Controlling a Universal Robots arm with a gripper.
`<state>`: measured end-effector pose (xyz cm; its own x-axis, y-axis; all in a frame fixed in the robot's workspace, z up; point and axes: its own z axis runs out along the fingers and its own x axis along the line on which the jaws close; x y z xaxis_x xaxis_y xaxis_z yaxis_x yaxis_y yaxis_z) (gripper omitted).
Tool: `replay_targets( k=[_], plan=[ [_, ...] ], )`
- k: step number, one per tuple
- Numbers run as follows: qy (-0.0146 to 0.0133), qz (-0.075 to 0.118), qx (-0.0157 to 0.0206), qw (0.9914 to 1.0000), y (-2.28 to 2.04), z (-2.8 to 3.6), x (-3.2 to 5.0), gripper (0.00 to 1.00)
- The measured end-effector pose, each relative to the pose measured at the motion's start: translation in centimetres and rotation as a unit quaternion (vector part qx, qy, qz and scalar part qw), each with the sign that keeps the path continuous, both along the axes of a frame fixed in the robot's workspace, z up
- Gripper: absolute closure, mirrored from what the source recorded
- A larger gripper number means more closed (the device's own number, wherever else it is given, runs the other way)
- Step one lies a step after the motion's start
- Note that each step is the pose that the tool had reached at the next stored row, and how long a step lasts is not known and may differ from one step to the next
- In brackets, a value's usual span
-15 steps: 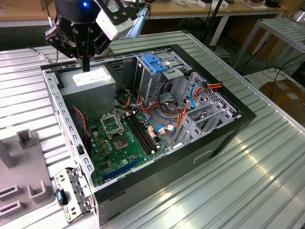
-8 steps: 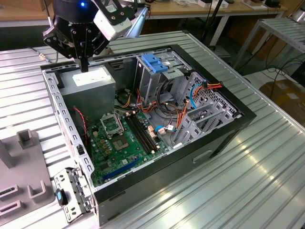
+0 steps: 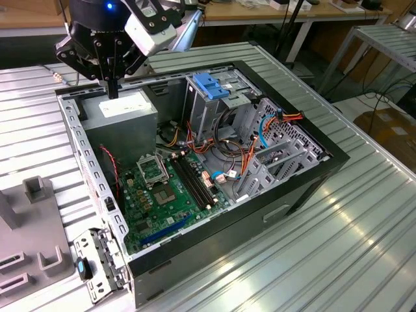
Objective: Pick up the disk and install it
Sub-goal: 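Reach for the disk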
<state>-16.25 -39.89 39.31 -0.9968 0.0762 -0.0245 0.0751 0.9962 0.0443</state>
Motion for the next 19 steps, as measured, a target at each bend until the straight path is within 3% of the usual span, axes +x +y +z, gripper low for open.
replay_targets(
  k=[19],
  plan=[
    [0.0,0.0,0.0,1.0,0.0,-0.01,-1.0,0.89]
  ],
)
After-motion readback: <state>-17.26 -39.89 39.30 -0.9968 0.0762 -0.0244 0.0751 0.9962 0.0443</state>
